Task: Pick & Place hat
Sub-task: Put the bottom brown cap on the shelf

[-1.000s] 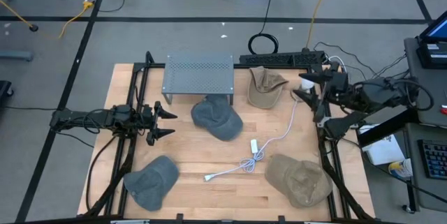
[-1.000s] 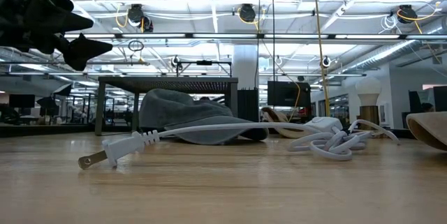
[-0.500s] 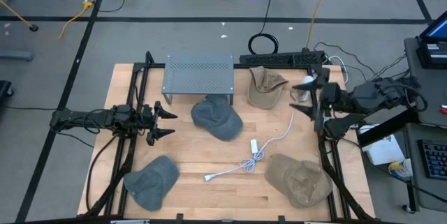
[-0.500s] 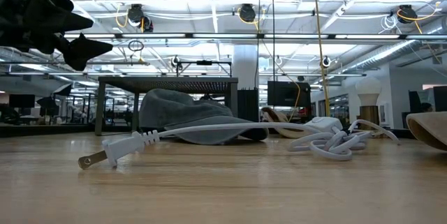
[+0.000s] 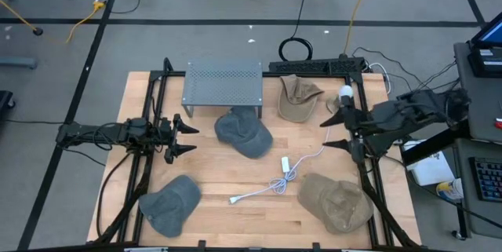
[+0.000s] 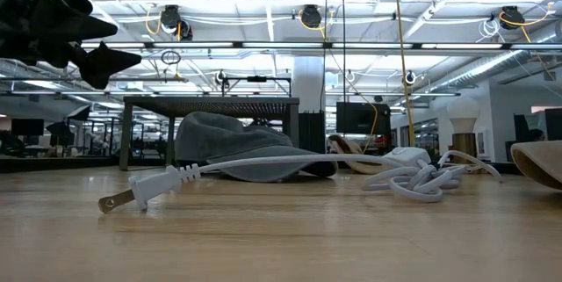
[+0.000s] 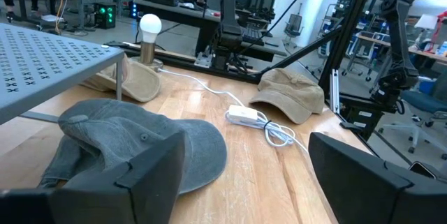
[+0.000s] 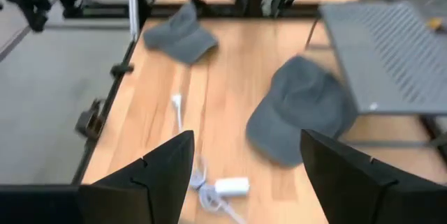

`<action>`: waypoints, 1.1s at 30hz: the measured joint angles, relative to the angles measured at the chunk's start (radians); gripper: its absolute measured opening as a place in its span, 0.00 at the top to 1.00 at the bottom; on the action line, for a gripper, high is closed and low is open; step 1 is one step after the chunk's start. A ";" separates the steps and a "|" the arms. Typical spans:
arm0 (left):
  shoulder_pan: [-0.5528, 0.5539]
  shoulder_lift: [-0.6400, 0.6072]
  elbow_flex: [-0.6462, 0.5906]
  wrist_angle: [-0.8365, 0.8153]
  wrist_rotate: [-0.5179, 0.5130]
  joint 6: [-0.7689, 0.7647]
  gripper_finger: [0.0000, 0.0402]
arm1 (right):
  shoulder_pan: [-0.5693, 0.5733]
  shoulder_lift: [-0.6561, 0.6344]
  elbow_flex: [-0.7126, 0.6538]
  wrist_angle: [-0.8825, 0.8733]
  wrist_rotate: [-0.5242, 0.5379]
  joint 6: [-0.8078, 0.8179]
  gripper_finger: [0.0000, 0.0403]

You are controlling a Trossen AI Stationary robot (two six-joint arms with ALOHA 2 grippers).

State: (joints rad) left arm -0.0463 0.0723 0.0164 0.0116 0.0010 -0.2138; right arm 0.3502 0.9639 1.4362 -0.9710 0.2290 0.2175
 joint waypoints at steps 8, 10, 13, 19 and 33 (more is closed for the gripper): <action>0.000 0.000 0.000 0.000 0.000 0.000 0.23 | -0.054 0.113 0.127 -0.250 -0.104 0.033 0.37; 0.000 0.000 0.000 0.000 0.000 0.000 0.22 | -0.062 0.147 0.167 -0.304 -0.114 0.033 0.37; 0.000 0.000 0.000 0.000 0.000 0.000 0.20 | -0.076 0.201 0.220 -0.370 -0.162 0.032 0.37; 0.000 0.000 0.000 0.000 0.000 0.000 0.19 | -0.082 0.290 0.275 -0.409 -0.241 -0.027 0.37; 0.000 0.000 0.000 0.000 0.000 0.000 0.25 | -0.081 0.462 0.324 -0.410 -0.422 -0.245 0.37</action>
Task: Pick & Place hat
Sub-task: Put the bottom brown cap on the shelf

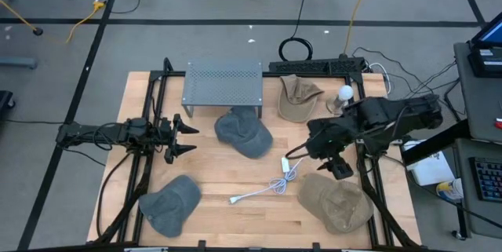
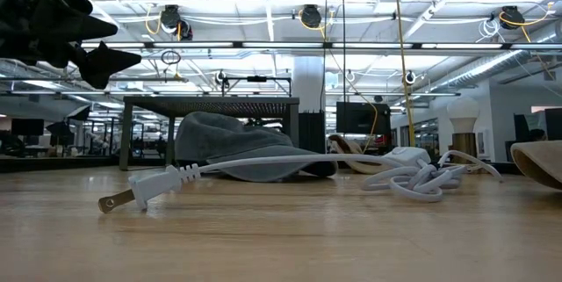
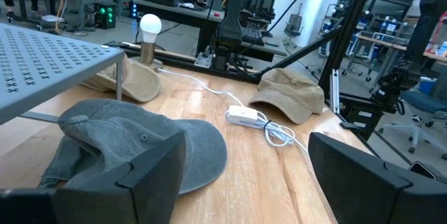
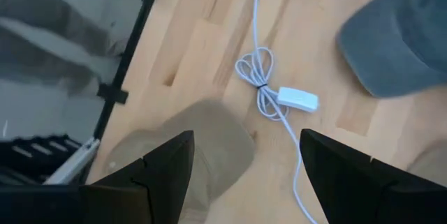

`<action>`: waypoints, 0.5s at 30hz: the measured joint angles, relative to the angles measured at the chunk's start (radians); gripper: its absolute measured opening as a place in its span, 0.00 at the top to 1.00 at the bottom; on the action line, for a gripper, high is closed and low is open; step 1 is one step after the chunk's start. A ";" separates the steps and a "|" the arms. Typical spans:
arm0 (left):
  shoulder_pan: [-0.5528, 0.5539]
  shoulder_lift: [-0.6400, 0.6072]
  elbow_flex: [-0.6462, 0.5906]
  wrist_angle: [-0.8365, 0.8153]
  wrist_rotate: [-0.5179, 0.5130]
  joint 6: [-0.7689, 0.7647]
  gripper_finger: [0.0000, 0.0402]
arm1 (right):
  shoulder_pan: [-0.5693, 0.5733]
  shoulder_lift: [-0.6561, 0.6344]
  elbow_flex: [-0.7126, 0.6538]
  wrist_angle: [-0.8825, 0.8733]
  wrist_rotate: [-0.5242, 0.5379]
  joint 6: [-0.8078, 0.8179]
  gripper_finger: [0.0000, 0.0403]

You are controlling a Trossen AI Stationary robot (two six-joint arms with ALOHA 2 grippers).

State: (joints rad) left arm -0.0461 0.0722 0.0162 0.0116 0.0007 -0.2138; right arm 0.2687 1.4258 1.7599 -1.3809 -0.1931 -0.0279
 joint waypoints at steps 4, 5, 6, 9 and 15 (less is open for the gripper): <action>0.000 0.000 0.000 0.000 0.000 0.000 0.24 | -0.002 0.042 0.000 0.000 -0.072 -0.083 0.37; 0.000 0.000 0.000 0.000 0.000 0.000 0.24 | -0.001 0.052 0.000 0.000 -0.080 -0.104 0.37; 0.000 0.000 0.000 0.000 0.000 0.000 0.23 | -0.001 0.063 0.000 -0.001 -0.088 -0.127 0.37; 0.000 0.000 0.000 0.000 0.000 0.000 0.21 | -0.001 0.092 0.000 -0.001 -0.097 -0.200 0.37; 0.000 0.000 0.000 0.000 0.000 0.000 0.19 | 0.003 0.129 -0.014 0.001 -0.062 -0.320 0.37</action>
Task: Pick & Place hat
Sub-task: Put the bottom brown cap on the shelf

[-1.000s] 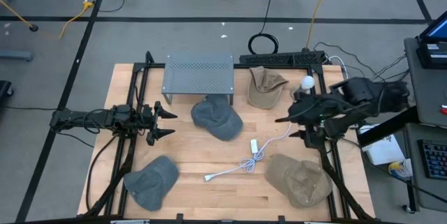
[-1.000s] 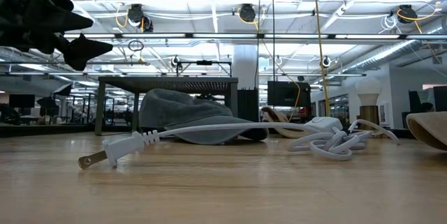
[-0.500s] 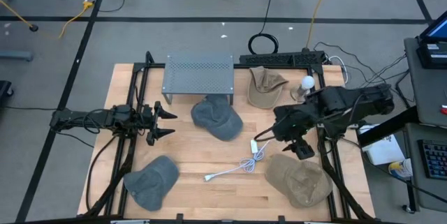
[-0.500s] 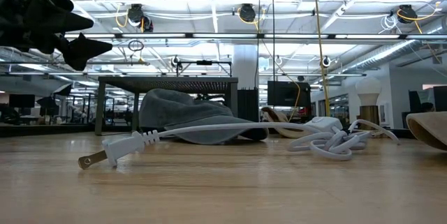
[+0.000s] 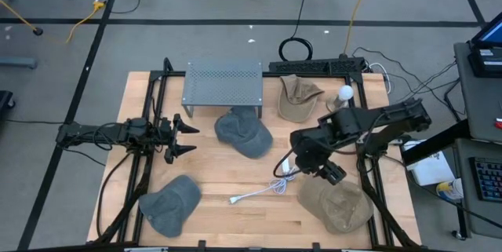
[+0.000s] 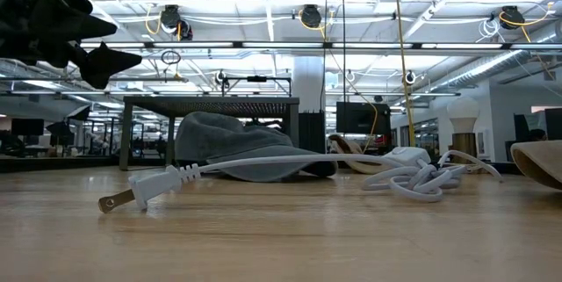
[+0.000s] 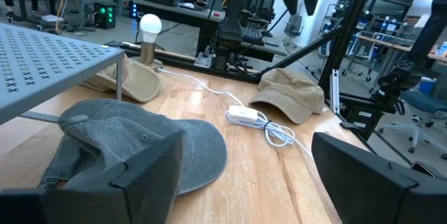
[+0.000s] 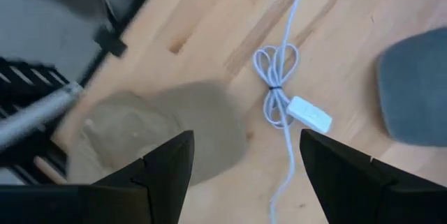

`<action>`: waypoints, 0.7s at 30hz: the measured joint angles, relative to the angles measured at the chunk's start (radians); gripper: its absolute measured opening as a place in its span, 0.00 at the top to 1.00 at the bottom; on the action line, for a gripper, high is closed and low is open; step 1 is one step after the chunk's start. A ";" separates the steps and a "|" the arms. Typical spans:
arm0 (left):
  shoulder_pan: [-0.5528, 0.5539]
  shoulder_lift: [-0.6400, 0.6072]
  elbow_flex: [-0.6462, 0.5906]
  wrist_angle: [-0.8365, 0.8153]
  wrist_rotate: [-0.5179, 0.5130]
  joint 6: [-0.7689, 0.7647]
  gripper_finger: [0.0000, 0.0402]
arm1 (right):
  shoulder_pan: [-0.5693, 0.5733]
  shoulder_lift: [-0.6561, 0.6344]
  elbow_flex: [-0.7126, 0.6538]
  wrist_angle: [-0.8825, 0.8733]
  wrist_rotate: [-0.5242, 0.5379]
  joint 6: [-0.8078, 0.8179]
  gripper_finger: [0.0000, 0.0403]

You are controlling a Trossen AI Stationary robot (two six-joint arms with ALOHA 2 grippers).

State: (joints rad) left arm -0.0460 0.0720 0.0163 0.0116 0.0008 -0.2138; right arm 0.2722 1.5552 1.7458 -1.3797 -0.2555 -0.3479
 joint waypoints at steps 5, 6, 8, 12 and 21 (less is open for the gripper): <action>0.000 0.000 0.000 0.000 0.000 0.000 0.19 | 0.001 0.004 -0.071 0.006 0.023 -0.083 0.37; 0.000 0.000 0.000 0.000 0.000 0.000 0.19 | 0.000 0.003 -0.086 0.012 0.022 -0.098 0.37; 0.000 0.000 0.000 0.000 0.000 0.000 0.20 | -0.003 0.003 -0.120 0.022 0.023 -0.130 0.37; 0.000 0.000 0.000 0.000 0.000 0.000 0.23 | -0.003 0.003 -0.196 0.057 0.022 -0.165 0.37; 0.000 0.000 0.000 0.000 0.000 0.000 0.25 | -0.003 0.004 -0.391 0.188 0.016 -0.187 0.37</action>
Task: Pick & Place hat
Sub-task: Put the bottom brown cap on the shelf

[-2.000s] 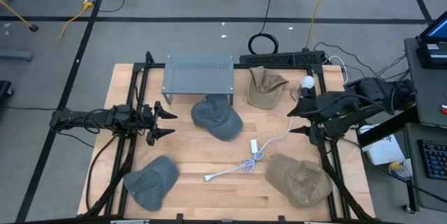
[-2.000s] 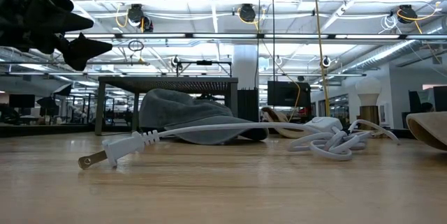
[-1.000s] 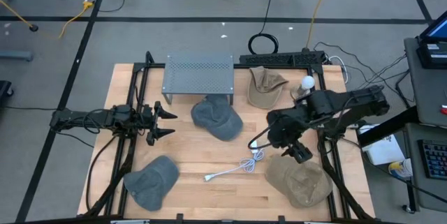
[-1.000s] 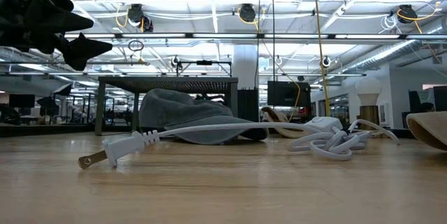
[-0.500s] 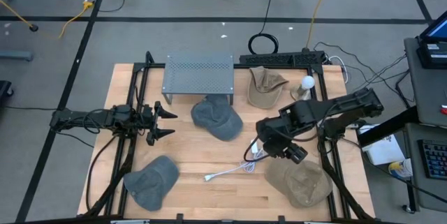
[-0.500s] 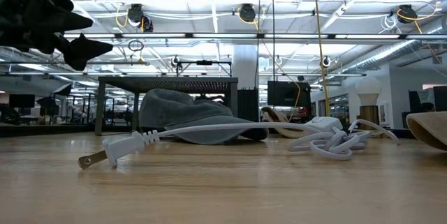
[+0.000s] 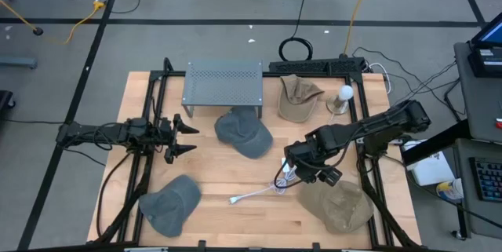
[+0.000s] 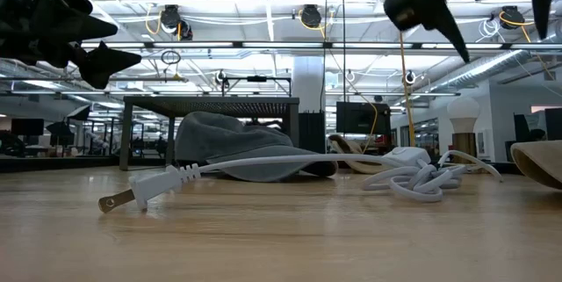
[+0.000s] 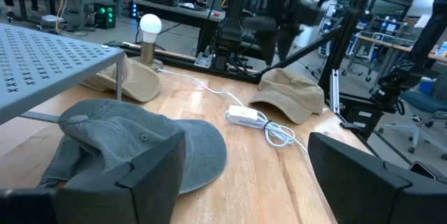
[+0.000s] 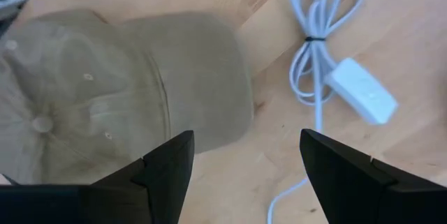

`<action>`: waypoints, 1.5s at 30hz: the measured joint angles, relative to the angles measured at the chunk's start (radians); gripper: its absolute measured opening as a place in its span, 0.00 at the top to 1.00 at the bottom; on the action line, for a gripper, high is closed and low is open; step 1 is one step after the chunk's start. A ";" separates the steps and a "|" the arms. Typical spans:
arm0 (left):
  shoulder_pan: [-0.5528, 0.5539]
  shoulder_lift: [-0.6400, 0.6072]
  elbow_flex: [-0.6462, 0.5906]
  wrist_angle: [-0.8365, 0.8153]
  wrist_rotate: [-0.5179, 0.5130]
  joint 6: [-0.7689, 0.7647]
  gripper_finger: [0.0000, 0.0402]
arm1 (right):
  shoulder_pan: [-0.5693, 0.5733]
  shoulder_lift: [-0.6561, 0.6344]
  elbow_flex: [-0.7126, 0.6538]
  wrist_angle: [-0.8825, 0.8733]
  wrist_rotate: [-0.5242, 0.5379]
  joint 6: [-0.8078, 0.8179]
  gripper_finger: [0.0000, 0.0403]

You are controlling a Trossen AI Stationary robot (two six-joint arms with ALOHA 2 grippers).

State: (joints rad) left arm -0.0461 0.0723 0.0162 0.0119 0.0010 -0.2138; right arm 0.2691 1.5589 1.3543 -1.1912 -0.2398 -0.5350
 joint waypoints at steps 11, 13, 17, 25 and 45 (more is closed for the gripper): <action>0.000 0.000 0.000 0.000 -0.001 0.000 0.19 | -0.066 0.074 -0.026 0.010 -0.127 -0.075 0.37; 0.000 0.000 0.000 0.001 0.000 0.000 0.18 | -0.079 0.088 -0.026 0.010 -0.131 -0.082 0.37; 0.000 0.000 -0.001 0.008 -0.001 0.000 0.19 | -0.110 0.115 -0.025 0.005 -0.171 -0.095 0.37; 0.000 0.000 -0.002 0.014 -0.002 0.000 0.23 | -0.177 0.215 0.040 0.003 -0.265 -0.133 0.37; 0.000 0.000 -0.002 0.017 -0.002 0.000 0.18 | -0.211 0.406 0.086 -0.019 -0.396 -0.162 0.37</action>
State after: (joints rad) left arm -0.0460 0.0719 0.0147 0.0288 -0.0006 -0.2138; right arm 0.0578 1.9648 1.4401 -1.2098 -0.6358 -0.6971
